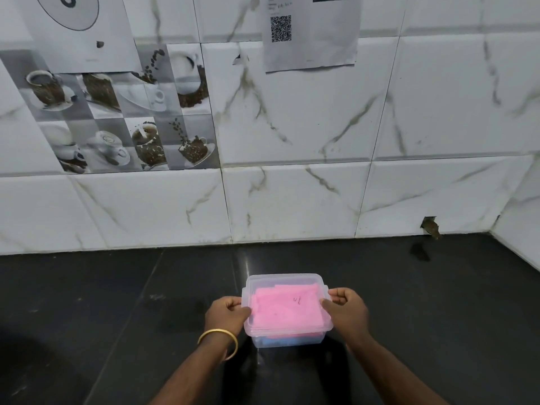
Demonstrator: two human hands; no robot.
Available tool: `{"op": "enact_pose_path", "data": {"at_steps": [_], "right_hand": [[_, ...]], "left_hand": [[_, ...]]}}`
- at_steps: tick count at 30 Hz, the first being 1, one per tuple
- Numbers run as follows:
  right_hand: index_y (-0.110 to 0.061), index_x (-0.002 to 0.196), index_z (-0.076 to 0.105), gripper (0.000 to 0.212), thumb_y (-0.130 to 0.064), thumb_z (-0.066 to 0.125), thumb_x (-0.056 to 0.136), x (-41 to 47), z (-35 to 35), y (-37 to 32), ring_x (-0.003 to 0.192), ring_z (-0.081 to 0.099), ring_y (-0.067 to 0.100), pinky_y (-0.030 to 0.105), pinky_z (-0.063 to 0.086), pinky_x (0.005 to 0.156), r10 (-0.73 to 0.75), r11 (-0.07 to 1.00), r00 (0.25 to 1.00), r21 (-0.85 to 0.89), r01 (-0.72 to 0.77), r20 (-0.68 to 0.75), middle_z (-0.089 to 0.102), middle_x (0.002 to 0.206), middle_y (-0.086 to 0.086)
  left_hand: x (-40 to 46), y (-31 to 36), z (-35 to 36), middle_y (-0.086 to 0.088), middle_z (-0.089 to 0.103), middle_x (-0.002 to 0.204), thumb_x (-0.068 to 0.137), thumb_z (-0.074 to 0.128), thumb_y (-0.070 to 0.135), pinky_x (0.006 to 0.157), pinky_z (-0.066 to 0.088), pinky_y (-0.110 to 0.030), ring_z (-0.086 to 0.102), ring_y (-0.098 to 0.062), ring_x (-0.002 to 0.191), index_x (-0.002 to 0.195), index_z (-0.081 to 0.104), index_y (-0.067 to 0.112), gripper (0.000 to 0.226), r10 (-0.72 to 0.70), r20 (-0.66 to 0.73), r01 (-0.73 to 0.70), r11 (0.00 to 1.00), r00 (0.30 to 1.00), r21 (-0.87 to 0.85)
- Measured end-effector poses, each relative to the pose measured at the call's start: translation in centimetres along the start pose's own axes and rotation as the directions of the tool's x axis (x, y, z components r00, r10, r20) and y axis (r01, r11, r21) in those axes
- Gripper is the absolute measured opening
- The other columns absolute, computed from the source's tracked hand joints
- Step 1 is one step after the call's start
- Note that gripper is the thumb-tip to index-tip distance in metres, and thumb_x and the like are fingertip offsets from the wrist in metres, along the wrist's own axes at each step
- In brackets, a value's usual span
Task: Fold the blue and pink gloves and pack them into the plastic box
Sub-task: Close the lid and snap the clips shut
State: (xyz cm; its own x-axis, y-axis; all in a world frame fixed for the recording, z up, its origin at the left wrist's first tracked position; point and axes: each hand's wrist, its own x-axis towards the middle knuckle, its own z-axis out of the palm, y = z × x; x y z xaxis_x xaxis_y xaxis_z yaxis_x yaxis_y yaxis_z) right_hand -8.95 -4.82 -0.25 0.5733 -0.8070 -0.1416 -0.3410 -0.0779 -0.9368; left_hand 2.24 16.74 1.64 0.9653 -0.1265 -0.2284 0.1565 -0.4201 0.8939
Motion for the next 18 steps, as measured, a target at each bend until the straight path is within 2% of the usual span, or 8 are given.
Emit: {"op": "enact_pose_path", "data": {"at_steps": [2,3,5,7,9,10,14,18], "right_hand": [[-0.024,0.092,0.06,0.022,-0.018,0.077,0.079,-0.3,0.0,0.2,0.083,0.064,0.006,0.031,0.058,0.068,-0.065,0.994,0.998,-0.09,0.066,0.024,0.07,0.101,0.002],[-0.022,0.102,0.059,0.028,-0.025,0.076,0.08,-0.2,0.3,0.1,0.092,0.063,0.011,0.036,0.057,0.079,-0.14,0.969,0.989,-0.2,0.147,0.047,0.067,0.11,0.004],[-0.019,0.133,0.05,0.059,-0.048,0.067,0.084,0.2,0.9,-0.6,0.125,0.052,0.024,0.04,0.045,0.104,-0.326,0.813,0.937,-0.469,0.346,0.125,0.052,0.138,0.007],[-0.021,0.152,0.03,0.079,-0.063,0.049,0.088,0.7,1.8,-1.9,0.149,0.023,0.027,0.04,0.026,0.118,-0.453,0.61,0.86,-0.622,0.491,0.235,0.025,0.161,0.007],[-0.027,0.157,0.015,0.082,-0.07,0.035,0.089,0.9,2.5,-2.0,0.153,0.001,0.027,0.042,0.012,0.122,-0.464,0.452,0.808,-0.687,0.569,0.363,0.005,0.166,0.003],[-0.031,0.157,0.009,0.081,-0.072,0.029,0.09,0.9,2.8,-1.6,0.153,-0.005,0.027,0.044,0.007,0.122,-0.431,0.414,0.804,-0.702,0.579,0.41,-0.002,0.166,0.001],[-0.035,0.157,0.003,0.08,-0.074,0.022,0.089,1.5,4.0,-0.9,0.152,-0.012,0.031,0.049,-0.001,0.121,-0.291,0.41,0.826,-0.717,0.564,0.483,-0.011,0.166,0.002],[-0.038,0.156,0.002,0.085,-0.078,0.017,0.083,2.7,4.7,-0.5,0.151,-0.013,0.031,0.051,0.001,0.121,-0.264,0.415,0.842,-0.733,0.539,0.47,-0.008,0.166,-0.001]], "left_hand": [[0.0,-0.5,0.0,-0.01,0.073,0.099,0.079,0.073,0.016,0.086,0.057,-0.043,0.068,-0.024,0.09,0.094,0.071,0.013,0.016,0.055,0.003,-0.055,0.992,0.998,0.113],[0.2,-0.6,0.1,-0.012,0.067,0.119,0.082,0.07,0.029,0.096,0.052,-0.042,0.063,-0.026,0.106,0.113,0.065,0.011,0.036,0.114,0.022,-0.116,0.951,0.993,0.286],[0.7,-0.5,0.6,-0.012,0.035,0.154,0.085,0.052,0.06,0.112,0.033,-0.042,0.034,-0.027,0.141,0.145,0.036,0.013,0.078,0.298,0.044,-0.267,0.765,0.953,0.586],[1.4,0.5,1.5,-0.006,0.008,0.163,0.084,0.029,0.073,0.116,0.022,-0.045,0.007,-0.026,0.15,0.153,0.017,0.017,0.09,0.475,0.136,-0.42,0.567,0.87,0.709],[1.8,0.8,2.4,-0.004,-0.005,0.164,0.082,0.014,0.077,0.119,0.012,-0.047,-0.008,-0.025,0.15,0.155,0.007,0.017,0.094,0.476,0.316,-0.523,0.403,0.821,0.751],[1.8,0.6,2.8,-0.004,-0.009,0.163,0.081,0.008,0.078,0.12,0.007,-0.046,-0.013,-0.025,0.149,0.155,0.003,0.017,0.095,0.435,0.376,-0.543,0.367,0.818,0.755],[2.9,0.2,3.6,-0.005,-0.015,0.162,0.08,0.007,0.08,0.12,-0.002,-0.046,-0.02,-0.026,0.148,0.154,-0.004,0.016,0.099,0.314,0.431,-0.528,0.385,0.846,0.757],[3.9,0.6,4.2,-0.002,-0.017,0.162,0.078,0.009,0.082,0.121,0.0,-0.047,-0.02,-0.026,0.148,0.154,-0.006,0.019,0.1,0.262,0.44,-0.51,0.379,0.859,0.772]]}}
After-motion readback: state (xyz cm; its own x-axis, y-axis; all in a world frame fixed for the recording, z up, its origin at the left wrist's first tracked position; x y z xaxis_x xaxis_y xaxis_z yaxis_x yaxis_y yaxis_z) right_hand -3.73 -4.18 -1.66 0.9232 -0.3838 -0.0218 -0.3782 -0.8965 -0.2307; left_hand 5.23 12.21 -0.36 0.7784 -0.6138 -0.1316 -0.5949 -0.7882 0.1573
